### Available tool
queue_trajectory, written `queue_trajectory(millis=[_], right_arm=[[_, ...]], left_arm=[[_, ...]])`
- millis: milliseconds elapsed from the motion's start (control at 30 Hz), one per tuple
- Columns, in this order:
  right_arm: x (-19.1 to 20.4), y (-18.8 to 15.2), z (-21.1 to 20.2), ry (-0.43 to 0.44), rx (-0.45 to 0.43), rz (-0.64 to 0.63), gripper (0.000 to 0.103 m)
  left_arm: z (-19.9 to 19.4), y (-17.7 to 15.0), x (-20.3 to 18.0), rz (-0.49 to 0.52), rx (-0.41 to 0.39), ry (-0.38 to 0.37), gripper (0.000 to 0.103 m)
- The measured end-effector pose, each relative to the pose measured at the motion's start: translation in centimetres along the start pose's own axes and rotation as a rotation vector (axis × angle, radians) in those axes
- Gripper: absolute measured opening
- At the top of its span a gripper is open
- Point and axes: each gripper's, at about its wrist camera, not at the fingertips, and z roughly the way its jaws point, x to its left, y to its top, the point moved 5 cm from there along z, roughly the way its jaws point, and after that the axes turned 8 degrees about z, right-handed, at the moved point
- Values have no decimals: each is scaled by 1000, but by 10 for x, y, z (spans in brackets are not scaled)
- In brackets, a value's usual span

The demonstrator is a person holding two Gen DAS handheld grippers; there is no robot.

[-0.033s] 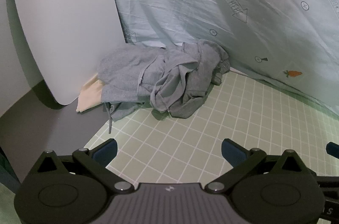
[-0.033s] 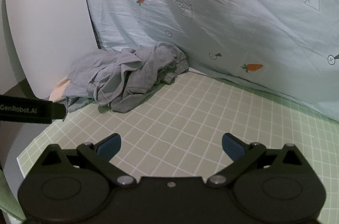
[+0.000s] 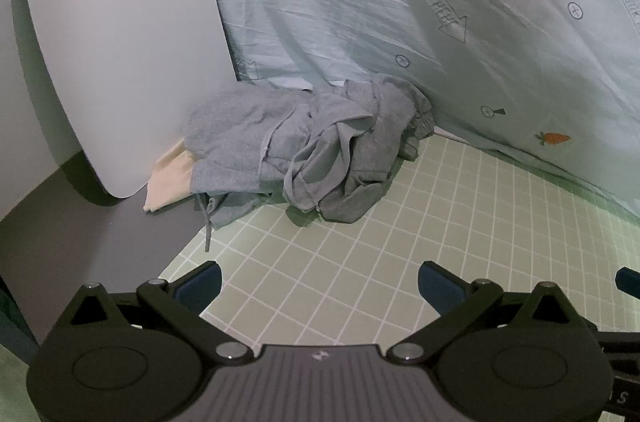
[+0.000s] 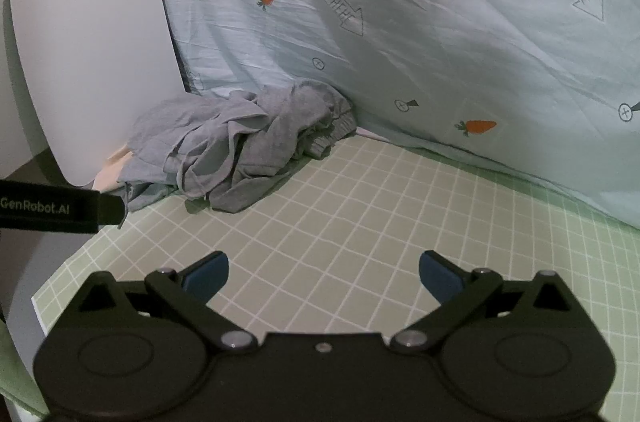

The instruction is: Fold clothes

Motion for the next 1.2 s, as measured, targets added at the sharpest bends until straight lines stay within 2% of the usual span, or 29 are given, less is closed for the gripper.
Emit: queue_trajectory(millis=[1200], right_arm=[[1,0,3,-7,9,-1,103]], left_arm=[[5,-3,-2,-4,20,2,103]])
